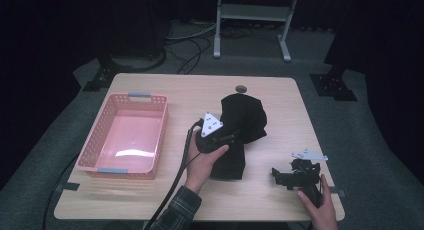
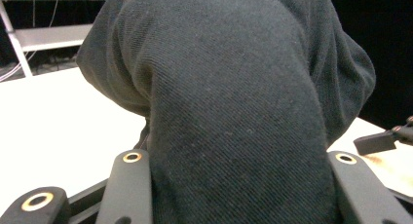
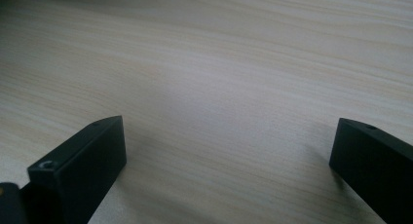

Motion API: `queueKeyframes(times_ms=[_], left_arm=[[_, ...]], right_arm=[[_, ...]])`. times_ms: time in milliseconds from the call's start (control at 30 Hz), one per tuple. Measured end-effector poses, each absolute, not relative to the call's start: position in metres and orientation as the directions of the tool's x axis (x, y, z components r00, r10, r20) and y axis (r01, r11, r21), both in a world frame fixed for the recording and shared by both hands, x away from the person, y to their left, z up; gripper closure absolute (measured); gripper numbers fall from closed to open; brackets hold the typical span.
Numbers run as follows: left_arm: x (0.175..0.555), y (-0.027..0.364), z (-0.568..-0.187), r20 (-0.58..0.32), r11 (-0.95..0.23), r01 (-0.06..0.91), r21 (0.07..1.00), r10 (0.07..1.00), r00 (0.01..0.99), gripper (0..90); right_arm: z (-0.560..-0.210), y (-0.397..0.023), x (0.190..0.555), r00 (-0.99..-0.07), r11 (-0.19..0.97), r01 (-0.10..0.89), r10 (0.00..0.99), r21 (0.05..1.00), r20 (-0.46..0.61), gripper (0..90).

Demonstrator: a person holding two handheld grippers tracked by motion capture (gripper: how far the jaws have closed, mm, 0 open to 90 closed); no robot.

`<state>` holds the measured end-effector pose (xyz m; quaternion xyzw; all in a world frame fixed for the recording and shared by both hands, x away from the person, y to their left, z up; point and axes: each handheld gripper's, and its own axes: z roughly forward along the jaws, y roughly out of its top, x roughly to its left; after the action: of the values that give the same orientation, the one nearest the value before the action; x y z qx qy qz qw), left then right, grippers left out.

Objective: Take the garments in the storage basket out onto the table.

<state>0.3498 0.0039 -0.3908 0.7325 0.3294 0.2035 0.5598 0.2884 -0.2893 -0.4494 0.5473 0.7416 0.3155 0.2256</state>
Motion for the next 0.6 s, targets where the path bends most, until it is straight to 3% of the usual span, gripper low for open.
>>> queueKeyframes(times_ms=[600], left_arm=[[0.359,-0.018,-0.423,-0.055,-0.223,0.328,0.918,0.748,0.662,50.0]], right_arm=[[-0.449,-0.289,0.288,-0.299,0.201,0.671,0.954,0.714,0.012,0.0]])
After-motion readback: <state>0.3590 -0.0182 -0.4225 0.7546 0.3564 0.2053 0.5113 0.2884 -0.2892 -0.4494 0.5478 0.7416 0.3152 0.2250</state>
